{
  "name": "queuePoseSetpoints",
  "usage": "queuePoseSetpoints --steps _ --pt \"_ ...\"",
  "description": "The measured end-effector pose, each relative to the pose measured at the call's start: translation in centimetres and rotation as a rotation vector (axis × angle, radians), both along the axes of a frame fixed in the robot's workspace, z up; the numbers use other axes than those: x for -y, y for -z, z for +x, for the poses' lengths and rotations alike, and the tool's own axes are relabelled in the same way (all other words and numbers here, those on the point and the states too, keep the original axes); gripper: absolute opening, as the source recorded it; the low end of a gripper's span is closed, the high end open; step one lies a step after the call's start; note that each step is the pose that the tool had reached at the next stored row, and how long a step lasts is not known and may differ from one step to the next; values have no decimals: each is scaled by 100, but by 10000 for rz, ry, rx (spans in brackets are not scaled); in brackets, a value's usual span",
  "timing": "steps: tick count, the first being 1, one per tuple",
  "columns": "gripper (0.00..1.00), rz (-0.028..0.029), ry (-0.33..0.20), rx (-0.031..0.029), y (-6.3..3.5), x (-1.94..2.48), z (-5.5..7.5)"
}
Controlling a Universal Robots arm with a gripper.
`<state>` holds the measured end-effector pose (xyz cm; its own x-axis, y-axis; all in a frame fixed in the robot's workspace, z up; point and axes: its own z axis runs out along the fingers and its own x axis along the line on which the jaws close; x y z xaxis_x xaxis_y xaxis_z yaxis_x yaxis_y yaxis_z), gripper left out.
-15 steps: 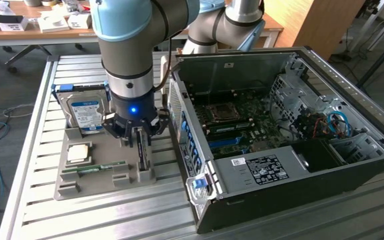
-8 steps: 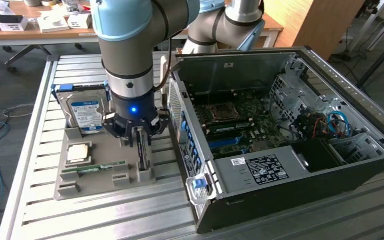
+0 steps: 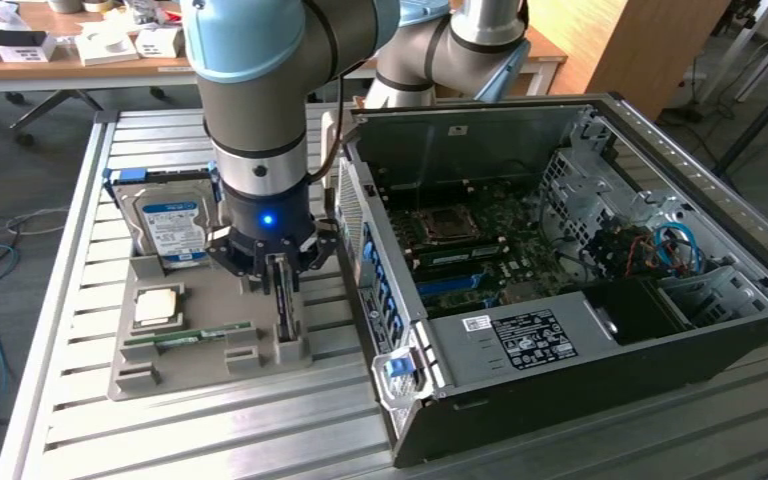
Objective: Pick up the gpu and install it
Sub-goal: 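Pick up the gpu and move the gpu toward the slot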
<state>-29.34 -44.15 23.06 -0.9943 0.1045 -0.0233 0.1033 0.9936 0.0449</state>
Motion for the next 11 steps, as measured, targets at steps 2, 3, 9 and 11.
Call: queuePoseSetpoints --steps 2,3,9,11 --pt "39 0 0 0 0 0 0" --pt "39 0 0 0 0 0 0" --pt "38 0 0 -1 0 0 0" --pt "38 0 0 -1 0 0 0"
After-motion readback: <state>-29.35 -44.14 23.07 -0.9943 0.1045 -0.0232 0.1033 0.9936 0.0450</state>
